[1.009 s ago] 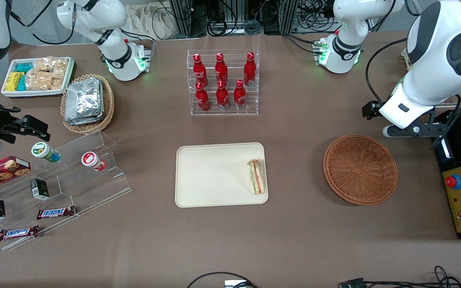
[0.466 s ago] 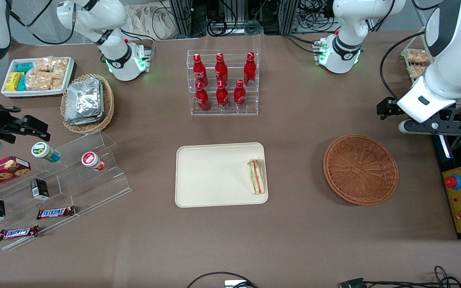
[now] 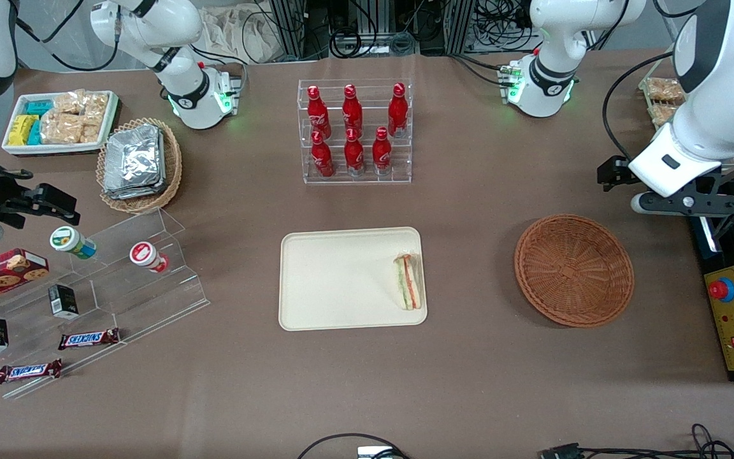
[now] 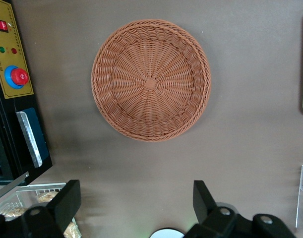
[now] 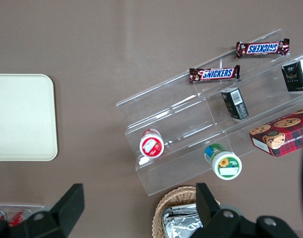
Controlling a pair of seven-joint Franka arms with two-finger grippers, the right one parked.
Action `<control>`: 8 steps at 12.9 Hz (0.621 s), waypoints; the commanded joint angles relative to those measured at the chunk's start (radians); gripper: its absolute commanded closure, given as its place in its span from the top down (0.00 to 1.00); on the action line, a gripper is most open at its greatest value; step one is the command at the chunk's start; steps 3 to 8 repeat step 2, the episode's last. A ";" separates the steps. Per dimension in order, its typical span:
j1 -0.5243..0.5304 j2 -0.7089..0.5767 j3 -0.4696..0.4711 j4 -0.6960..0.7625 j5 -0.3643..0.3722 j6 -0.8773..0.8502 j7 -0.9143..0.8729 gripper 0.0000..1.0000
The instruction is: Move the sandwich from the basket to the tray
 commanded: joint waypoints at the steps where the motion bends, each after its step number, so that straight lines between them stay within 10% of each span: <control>1: -0.005 -0.008 0.009 -0.008 -0.014 0.006 0.002 1.00; 8: -0.003 -0.008 0.009 -0.008 -0.014 0.006 0.002 1.00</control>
